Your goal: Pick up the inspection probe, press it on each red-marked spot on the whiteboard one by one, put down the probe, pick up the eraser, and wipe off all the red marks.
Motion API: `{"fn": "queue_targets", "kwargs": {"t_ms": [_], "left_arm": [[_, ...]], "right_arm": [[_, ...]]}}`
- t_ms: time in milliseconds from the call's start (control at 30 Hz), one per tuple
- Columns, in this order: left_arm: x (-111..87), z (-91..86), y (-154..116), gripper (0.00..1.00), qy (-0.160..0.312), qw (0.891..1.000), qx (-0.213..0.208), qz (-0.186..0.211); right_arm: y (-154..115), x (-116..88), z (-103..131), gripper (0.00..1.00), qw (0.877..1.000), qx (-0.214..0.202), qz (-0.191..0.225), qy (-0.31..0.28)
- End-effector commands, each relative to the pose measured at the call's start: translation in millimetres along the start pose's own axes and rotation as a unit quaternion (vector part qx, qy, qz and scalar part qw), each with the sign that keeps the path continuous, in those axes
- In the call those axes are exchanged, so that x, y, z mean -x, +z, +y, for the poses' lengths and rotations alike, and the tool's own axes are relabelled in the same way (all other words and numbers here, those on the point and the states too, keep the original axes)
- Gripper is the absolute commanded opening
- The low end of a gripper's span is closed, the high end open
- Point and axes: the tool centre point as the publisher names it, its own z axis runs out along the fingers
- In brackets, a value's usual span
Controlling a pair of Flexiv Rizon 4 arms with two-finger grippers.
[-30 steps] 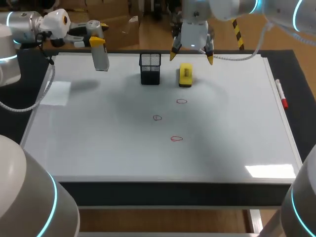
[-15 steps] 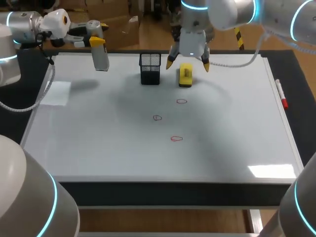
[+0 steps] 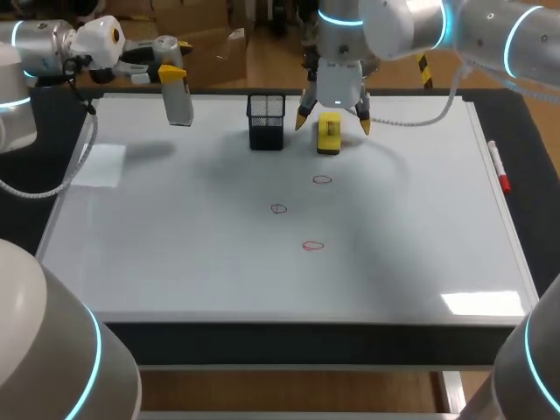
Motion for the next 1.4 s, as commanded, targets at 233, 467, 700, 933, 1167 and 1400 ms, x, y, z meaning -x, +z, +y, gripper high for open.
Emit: {"fn": "queue_targets", "kwargs": {"t_ms": [233,467,700,933,1167,1400], "left_arm": [[0.3,-1.3,-0.3,0.00,0.000,1.000,0.000,0.001],[0.3,-1.3,-0.3,0.00,0.000,1.000,0.000,0.001],[0.3,-1.3,-0.3,0.00,0.000,1.000,0.000,0.001],[0.3,-1.3,-0.3,0.00,0.000,1.000,0.000,0.001],[0.3,-1.3,-0.3,0.00,0.000,1.000,0.000,0.001],[0.3,-1.3,-0.3,0.00,0.000,1.000,0.000,0.001]], "right_arm": [[3.9,-1.1,-5.1,0.84,1.000,0.002,0.002,0.008],[2.7,-3.6,-2.9,0.00,1.000,0.000,0.006,0.014],[-15.0,-16.4,4.0,0.00,0.998,-0.014,0.006,0.063],[-34.4,-46.5,8.7,0.00,0.988,-0.030,0.006,0.150],[-42.8,-83.0,20.7,0.00,0.970,-0.033,0.000,0.240],[-40.1,-116.9,38.8,0.00,0.950,-0.030,-0.016,0.312]]}}
